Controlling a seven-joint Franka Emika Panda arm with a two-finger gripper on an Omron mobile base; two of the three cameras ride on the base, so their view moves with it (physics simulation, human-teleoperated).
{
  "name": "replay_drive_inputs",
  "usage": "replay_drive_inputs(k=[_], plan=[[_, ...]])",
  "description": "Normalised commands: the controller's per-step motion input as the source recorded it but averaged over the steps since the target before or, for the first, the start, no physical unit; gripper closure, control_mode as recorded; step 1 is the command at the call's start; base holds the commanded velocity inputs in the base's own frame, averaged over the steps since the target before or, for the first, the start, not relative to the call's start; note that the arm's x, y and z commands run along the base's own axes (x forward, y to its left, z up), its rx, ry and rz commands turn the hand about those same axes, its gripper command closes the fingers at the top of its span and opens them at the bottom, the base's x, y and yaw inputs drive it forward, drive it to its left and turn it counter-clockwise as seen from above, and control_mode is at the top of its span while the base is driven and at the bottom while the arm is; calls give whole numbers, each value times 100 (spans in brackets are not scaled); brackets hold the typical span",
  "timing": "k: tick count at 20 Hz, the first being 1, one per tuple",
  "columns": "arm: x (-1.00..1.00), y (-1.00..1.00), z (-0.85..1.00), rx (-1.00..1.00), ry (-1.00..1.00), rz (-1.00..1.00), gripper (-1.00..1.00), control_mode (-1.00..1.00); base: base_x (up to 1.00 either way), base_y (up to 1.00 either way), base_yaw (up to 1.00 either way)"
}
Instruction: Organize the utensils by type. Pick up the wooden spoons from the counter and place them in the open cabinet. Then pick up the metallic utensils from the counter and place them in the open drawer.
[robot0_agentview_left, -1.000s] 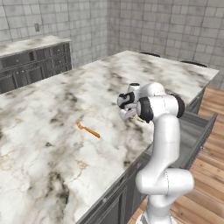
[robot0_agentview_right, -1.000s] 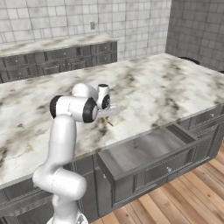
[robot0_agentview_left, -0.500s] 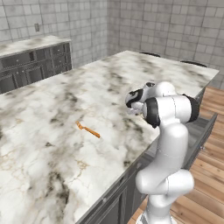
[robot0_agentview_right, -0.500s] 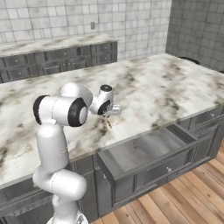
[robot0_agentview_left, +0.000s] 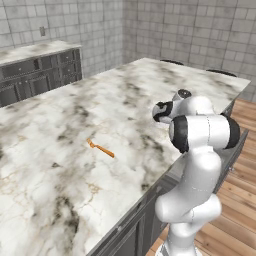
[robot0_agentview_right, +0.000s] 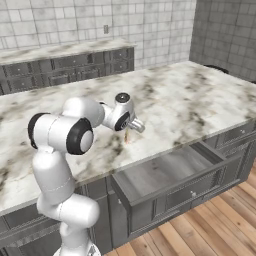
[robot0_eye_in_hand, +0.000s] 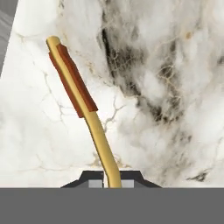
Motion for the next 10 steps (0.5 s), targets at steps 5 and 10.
replay_drive_inputs(k=[5,10], plan=[[-13,0,39,14,-18,-76,100,-100,0,0,0],[-8,0,19,16,-29,-76,100,-100,0,0,0]])
